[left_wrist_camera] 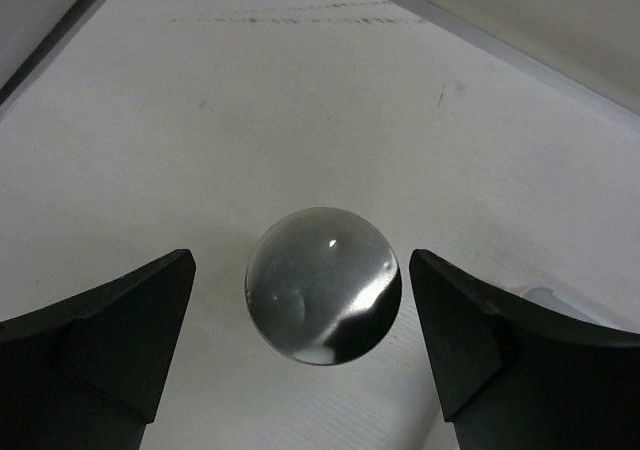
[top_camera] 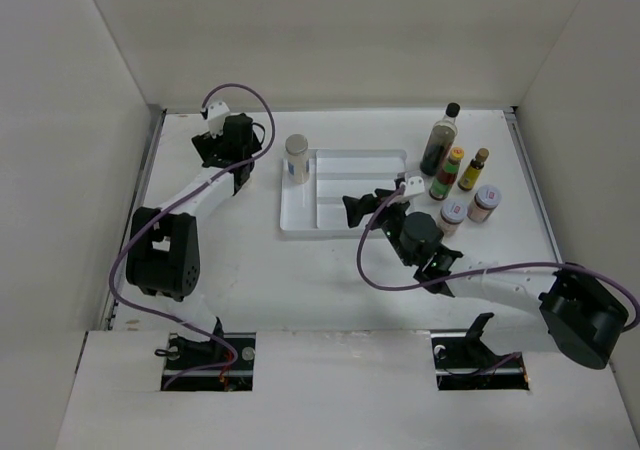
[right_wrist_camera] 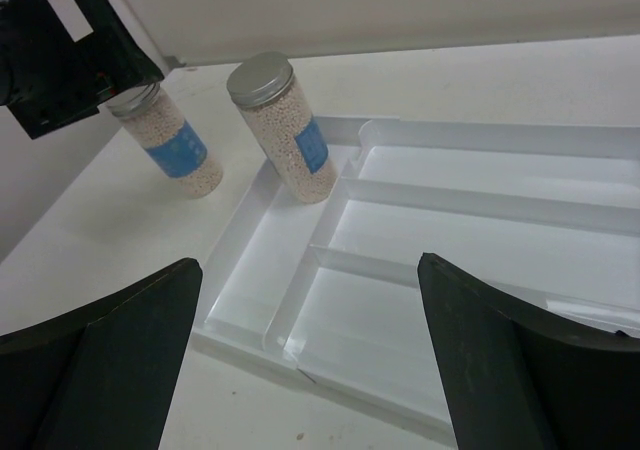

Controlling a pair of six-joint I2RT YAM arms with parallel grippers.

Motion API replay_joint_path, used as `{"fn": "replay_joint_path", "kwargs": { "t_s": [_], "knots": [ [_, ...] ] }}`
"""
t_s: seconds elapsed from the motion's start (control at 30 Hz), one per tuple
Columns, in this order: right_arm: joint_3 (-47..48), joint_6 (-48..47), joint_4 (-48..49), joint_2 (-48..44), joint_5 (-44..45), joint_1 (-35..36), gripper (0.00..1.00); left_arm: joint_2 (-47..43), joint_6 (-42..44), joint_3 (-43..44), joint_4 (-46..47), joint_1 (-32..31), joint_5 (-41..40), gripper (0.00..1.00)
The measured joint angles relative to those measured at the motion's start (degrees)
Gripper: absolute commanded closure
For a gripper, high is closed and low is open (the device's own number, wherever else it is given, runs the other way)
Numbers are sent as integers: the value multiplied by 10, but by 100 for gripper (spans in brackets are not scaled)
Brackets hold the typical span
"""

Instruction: Organize the condiment bottles

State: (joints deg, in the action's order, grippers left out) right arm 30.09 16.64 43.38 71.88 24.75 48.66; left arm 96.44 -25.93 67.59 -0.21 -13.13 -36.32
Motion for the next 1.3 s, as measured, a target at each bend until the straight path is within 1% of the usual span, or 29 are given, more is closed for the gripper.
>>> {"fn": "replay_joint_path", "kwargs": {
  "t_s": [0.1,0.17,0.2,0.3,0.37,0.4,0.5,0.57,0.7,0.8,0.9,1.03,1.2,1.3],
  "knots": [
    [3,-2,-3,2,-2,5,4,23,0,11,-3,7,14,11],
    [4,-3,-3,2,-2,5,4,35,0,13,-4,8,22,15],
    [5,-4,-4,2,-3,5,4,39,0,13,-6,9,24,21],
    [6,-4,-4,2,-3,5,5,46,-1,13,-9,9,31,47],
    [6,-4,-5,2,-3,5,5,45,2,13,-11,7,32,56],
    [6,-4,-5,2,-3,5,5,44,1,13,-11,6,31,58],
    [6,-4,-5,2,-3,5,6,23,-9,-6,-11,-3,25,59],
    [6,-4,-5,2,-3,5,6,-17,-12,-32,-23,-23,8,59],
    [6,-4,-5,2,-3,5,6,-127,-6,-84,-28,-99,-21,59],
    [6,-1,-5,-3,-3,5,6,-213,-4,-133,-15,-161,-26,59],
    [5,3,-5,-16,-3,0,6,-260,-4,-170,-14,-198,-30,59],
    [1,12,0,-25,-3,-9,6,-253,-4,-186,-17,-236,-36,59],
    [0,16,0,-25,-3,-14,6,-190,-3,-186,13,-282,-22,59],
    [-1,16,0,-25,-3,-14,6,-153,-3,-186,22,-293,-13,59]
  ]
}}
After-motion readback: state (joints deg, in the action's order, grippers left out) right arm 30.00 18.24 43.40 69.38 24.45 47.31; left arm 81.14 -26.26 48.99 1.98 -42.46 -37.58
